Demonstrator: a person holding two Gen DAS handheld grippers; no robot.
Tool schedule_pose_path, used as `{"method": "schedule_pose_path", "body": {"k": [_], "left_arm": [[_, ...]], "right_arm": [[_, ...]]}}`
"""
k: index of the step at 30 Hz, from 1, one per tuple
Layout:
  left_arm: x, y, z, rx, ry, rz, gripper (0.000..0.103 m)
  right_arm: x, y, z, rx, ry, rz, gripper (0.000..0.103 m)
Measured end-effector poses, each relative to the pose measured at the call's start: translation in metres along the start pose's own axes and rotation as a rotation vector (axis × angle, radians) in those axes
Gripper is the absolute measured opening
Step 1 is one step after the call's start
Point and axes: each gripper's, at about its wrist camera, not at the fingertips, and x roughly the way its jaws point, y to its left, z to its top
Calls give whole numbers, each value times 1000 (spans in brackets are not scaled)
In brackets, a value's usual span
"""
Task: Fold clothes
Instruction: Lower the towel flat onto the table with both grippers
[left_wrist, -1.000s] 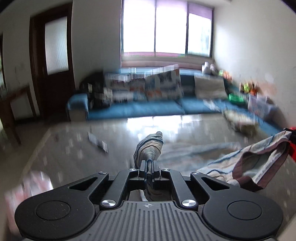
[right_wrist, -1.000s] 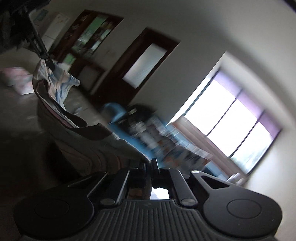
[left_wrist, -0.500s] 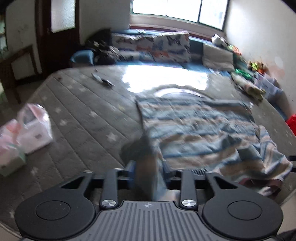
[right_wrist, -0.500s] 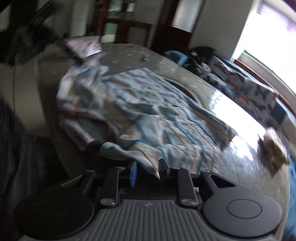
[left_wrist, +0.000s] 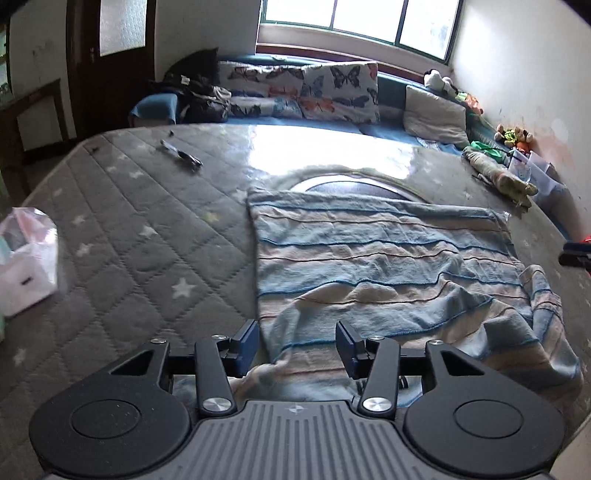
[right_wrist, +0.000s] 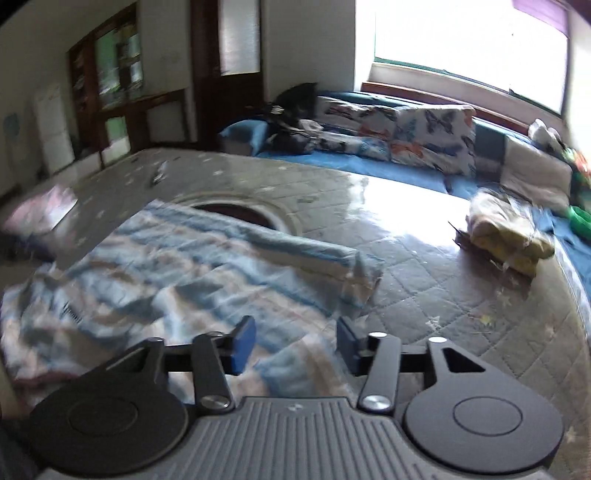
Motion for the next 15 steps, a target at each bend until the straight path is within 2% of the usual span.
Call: {"method": "schedule_pose_path", "body": {"k": [7, 11, 15], "left_arm": [[25, 2, 5, -38, 27, 4, 52], [34, 5, 6, -61, 48, 14, 53], [44, 9, 8, -77, 72, 34, 53]], "right_arm": [[75, -43, 14, 165, 64, 19, 56], [111, -70, 15, 296, 84, 118, 58], [129, -84, 19, 342, 63, 215, 62]]}}
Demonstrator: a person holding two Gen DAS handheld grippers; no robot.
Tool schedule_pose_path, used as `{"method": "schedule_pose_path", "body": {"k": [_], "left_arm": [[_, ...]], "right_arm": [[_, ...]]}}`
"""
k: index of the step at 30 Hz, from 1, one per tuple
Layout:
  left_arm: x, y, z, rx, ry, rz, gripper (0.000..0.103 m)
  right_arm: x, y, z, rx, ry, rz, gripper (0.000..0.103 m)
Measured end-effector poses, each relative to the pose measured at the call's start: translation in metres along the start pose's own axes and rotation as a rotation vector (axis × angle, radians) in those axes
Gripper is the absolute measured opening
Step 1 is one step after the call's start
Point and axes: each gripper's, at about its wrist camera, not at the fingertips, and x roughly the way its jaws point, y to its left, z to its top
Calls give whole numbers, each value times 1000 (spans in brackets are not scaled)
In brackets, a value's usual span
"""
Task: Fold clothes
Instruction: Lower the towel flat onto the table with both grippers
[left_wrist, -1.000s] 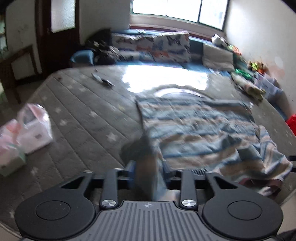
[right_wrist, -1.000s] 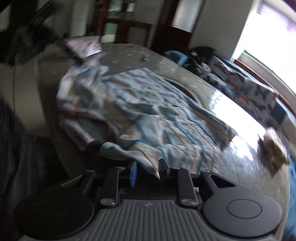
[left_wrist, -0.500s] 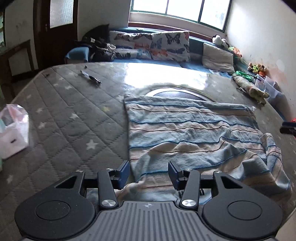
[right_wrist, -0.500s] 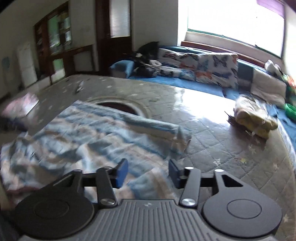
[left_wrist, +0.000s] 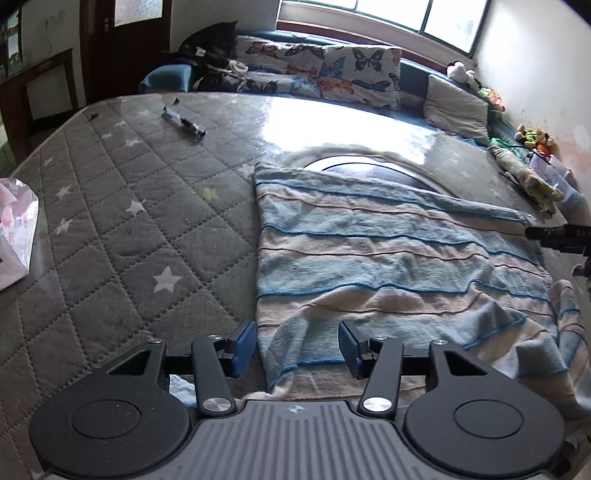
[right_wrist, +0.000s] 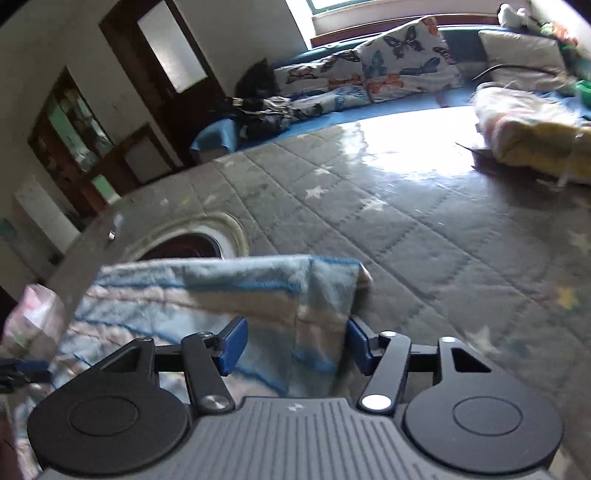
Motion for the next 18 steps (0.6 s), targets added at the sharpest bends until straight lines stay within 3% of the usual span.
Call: {"method": "schedule_pose_path", "body": {"k": [8, 11, 14, 18], "left_arm": [[15, -8, 11, 12, 22, 25, 56], [18, -13, 14, 20, 24, 32, 57], [19, -17, 15, 31, 24, 39, 59], [21, -18, 18, 36, 23, 45, 59]], "right_arm": [[12, -7, 30, 63, -51, 243, 62], [4, -7, 41, 74, -136, 293, 63], [-11, -10, 51, 82, -250, 286, 68], [-20, -12, 57, 68, -260, 169, 68]]}}
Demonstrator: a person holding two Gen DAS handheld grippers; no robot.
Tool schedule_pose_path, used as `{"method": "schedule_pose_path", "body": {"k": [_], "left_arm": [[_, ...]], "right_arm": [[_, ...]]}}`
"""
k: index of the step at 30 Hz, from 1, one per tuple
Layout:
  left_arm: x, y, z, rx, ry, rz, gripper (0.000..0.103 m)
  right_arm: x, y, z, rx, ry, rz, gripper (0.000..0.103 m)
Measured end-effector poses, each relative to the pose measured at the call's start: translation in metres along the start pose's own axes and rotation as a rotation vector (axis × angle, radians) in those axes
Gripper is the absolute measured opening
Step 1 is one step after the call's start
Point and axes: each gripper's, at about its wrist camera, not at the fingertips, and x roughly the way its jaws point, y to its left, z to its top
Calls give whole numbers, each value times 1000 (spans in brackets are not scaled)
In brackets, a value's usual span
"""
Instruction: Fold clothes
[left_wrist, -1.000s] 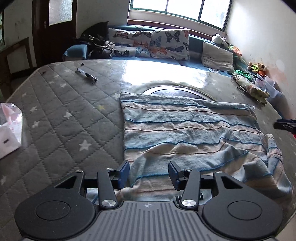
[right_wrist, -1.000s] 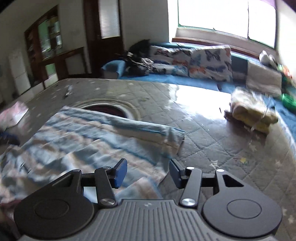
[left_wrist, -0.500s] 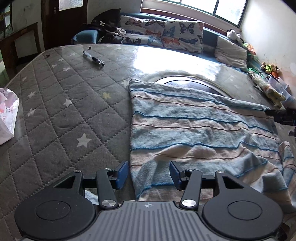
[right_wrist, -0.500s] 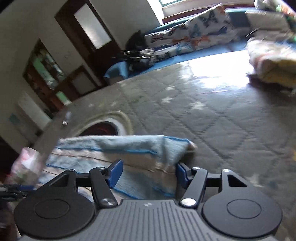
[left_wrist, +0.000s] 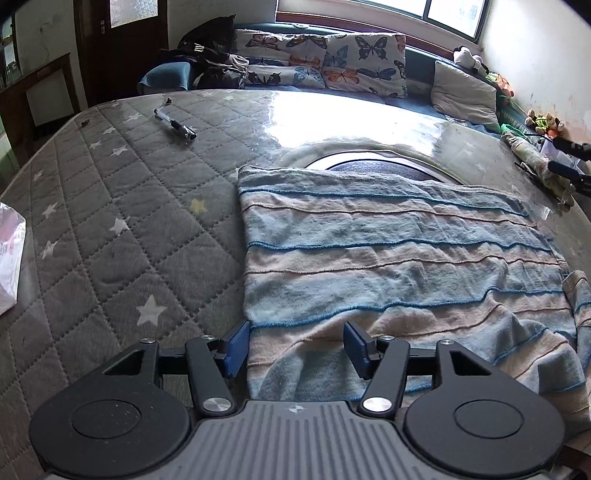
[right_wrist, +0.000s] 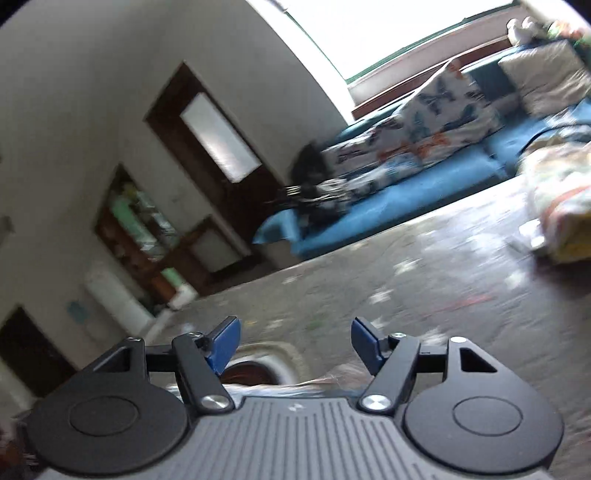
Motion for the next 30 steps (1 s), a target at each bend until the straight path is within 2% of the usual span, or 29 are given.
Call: {"method": "schedule_pose_path", "body": {"k": [6, 11, 17, 21, 24, 27, 28, 30], "left_arm": [[7, -2, 8, 16, -13, 16, 63], [16, -8, 18, 54, -41, 31, 63], [41, -2, 42, 59, -82, 101, 61], [54, 3, 57, 48, -102, 127, 43], [59, 5, 65, 45, -105, 116, 35], [64, 3, 71, 56, -108, 105, 14], [66, 3, 73, 61, -109, 103, 12], [69, 0, 77, 76, -116, 110, 10]], "right_arm": [[3, 19, -20, -92, 138, -135, 71], [13, 49, -51, -211, 244, -202, 72], [25, 76, -79, -358, 293, -294, 73], [34, 73, -83, -389, 291, -332, 73], [39, 69, -82, -396, 284, -351, 72], [43, 65, -77, -393, 277, -371, 67], [45, 64, -76, -392, 274, -382, 62], [48, 62, -72, -387, 267, -395, 60]]}}
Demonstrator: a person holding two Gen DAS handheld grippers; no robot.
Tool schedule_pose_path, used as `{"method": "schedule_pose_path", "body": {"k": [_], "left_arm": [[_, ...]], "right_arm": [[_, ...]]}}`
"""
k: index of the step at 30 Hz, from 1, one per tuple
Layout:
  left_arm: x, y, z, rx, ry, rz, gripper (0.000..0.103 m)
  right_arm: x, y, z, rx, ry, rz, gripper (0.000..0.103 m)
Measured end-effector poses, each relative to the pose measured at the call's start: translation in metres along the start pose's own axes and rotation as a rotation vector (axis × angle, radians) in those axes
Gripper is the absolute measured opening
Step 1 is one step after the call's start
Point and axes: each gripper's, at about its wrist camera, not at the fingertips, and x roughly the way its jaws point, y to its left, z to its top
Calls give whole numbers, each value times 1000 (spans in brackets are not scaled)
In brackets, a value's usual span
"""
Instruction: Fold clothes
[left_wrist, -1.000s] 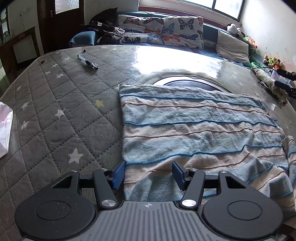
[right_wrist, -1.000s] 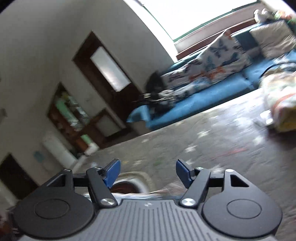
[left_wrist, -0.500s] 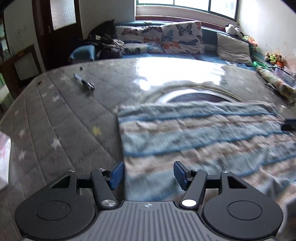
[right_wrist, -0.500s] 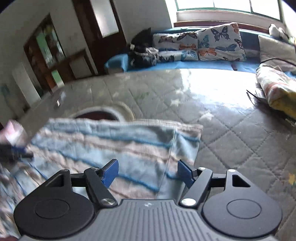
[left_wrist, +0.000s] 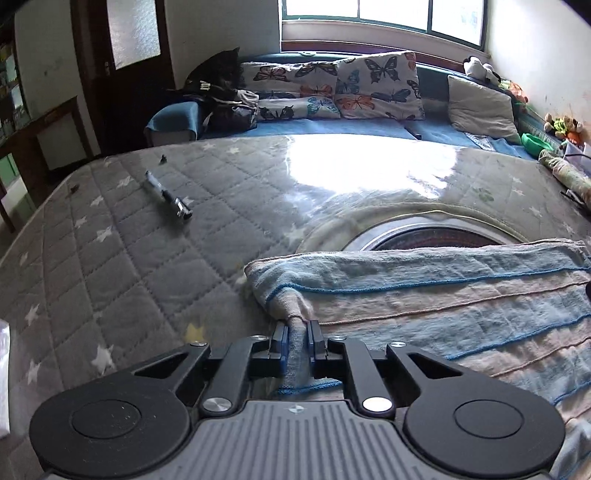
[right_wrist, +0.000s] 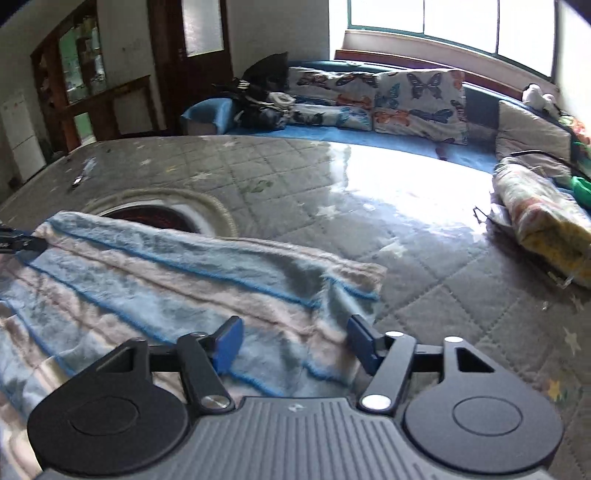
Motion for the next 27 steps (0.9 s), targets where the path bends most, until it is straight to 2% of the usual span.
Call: {"method": "schedule_pose_path", "body": {"k": [1, 3, 4, 5, 12, 21, 25, 27], "left_arm": [[2, -1, 3, 5, -7, 5, 9], [5, 0, 8, 3, -15, 11, 9], [8, 0, 11, -1, -17, 13, 9], [10, 0, 14, -4, -20, 16, 9], [27, 1, 30, -4, -32, 51, 9], [39, 10, 39, -58, -47, 77, 10], [40, 12, 40, -72, -45, 84, 15], [38, 14, 39, -73, -44, 95, 22]], "right_arm": [[1, -1, 1, 4, -2, -3, 54], [5, -4, 6, 19, -5, -20, 50], [7, -5, 8, 28, -7, -29, 44], [10, -6, 11, 32, -9, -42, 42], [35, -5, 37, 24, -22, -95, 41], [66, 7, 66, -38, -48, -165, 40], [70, 10, 75, -69, -25, -177, 41], [64, 13, 74, -91, -11, -182, 41]]}}
